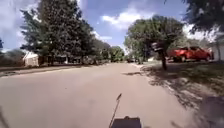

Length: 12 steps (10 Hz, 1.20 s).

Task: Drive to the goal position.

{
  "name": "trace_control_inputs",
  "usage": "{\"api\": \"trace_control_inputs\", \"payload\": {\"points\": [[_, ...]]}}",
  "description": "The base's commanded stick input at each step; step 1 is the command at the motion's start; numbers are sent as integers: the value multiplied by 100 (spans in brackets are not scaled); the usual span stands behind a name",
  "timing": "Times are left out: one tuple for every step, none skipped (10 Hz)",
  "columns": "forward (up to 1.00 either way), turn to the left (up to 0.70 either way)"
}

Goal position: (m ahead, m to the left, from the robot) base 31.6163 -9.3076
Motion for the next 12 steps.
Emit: {"api": "trace_control_inputs", "payload": {"points": [[100, 0], [100, 0], [100, 0], [100, 0], [100, 0], [100, 0], [100, 0], [100, 0], [100, -5], [100, -21], [100, -31], [100, -34]]}}
